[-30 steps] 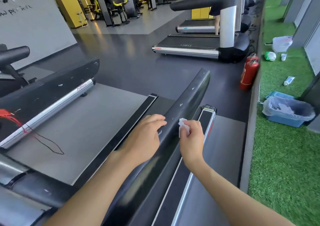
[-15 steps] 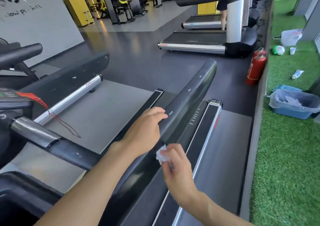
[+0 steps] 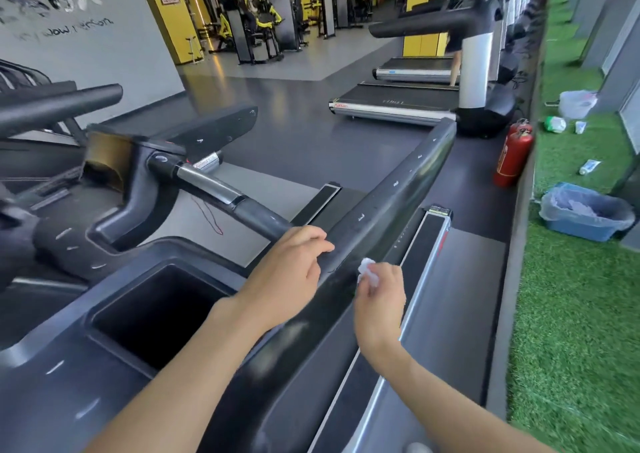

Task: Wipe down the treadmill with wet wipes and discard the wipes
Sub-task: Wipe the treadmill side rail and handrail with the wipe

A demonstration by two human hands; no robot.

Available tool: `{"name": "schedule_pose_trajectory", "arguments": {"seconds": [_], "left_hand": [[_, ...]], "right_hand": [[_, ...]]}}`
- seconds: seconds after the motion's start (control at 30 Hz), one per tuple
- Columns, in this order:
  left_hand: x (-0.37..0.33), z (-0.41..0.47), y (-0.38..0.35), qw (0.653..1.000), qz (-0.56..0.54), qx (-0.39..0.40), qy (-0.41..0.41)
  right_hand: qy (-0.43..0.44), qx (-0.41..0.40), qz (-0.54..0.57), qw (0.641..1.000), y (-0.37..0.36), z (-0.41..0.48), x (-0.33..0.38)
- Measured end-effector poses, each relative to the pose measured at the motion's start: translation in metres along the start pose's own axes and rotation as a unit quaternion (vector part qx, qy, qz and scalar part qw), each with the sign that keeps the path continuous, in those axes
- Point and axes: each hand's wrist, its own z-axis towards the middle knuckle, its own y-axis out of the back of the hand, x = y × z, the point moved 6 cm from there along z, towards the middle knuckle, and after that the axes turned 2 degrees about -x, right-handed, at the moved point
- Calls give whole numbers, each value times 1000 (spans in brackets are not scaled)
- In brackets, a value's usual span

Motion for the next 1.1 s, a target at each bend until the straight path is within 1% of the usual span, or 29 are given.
{"name": "schedule_pose_trajectory", "arguments": {"seconds": [0.03, 0.1, 0.13, 0.17, 0.2, 0.27, 0.3, 0.33, 0.43, 0.5, 0.53, 0.6, 0.63, 0.67, 0.73, 0.8, 0.93, 1.0, 1.03, 1.1], "left_hand": [[0, -9, 3, 1000, 4, -3, -4], [1, -23, 9, 1000, 10, -12, 2], [2, -28, 12, 1000, 15, -17, 8], [3, -32, 14, 1000, 18, -23, 12], [3, -37, 17, 999, 18, -29, 19], [4, -45, 21, 998, 12, -44, 38], [3, -48, 22, 998, 9, -48, 45], [3, -51, 23, 997, 8, -51, 50], [1, -52, 23, 996, 24, -59, 60], [2, -51, 23, 995, 47, -65, 68], [2, -51, 23, 994, 51, -63, 77], [3, -51, 22, 993, 51, -59, 92], [3, -51, 22, 992, 53, -56, 96], [4, -51, 22, 992, 57, -54, 99], [5, -52, 23, 991, 63, -58, 107], [6, -52, 24, 989, 55, -68, 115], [8, -53, 22, 989, 64, -69, 114], [7, -53, 22, 989, 76, -61, 110], [6, -52, 22, 989, 85, -56, 106], [5, -53, 23, 989, 97, -49, 101]], "right_hand": [[46, 18, -13, 999, -4, -17, 12], [153, 84, -23, 984, -9, -52, 27], [195, 109, -32, 974, -8, -58, 31], [211, 108, -36, 971, -7, -54, 32], [186, 81, -31, 979, -5, -44, 29], [100, 9, -25, 995, -3, -30, 27], [86, 0, -29, 996, -5, -32, 26], [99, 15, -39, 994, -10, -40, 27], [180, 86, -33, 979, -10, -66, 36], [159, 119, 17, 980, -1, -60, 48], [156, 104, 25, 982, 5, -51, 54], [203, 73, -20, 976, 8, -34, 74], [231, 74, -44, 969, 5, -28, 82], [260, 93, -67, 959, -3, -25, 88], [343, 153, -120, 919, -22, -23, 94], [411, 183, -183, 874, -34, -23, 93], [438, 255, -221, 834, -34, -12, 86], [444, 279, -222, 822, -31, 2, 86], [443, 276, -222, 824, -29, 13, 86], [426, 245, -219, 843, -25, 30, 86]]}}
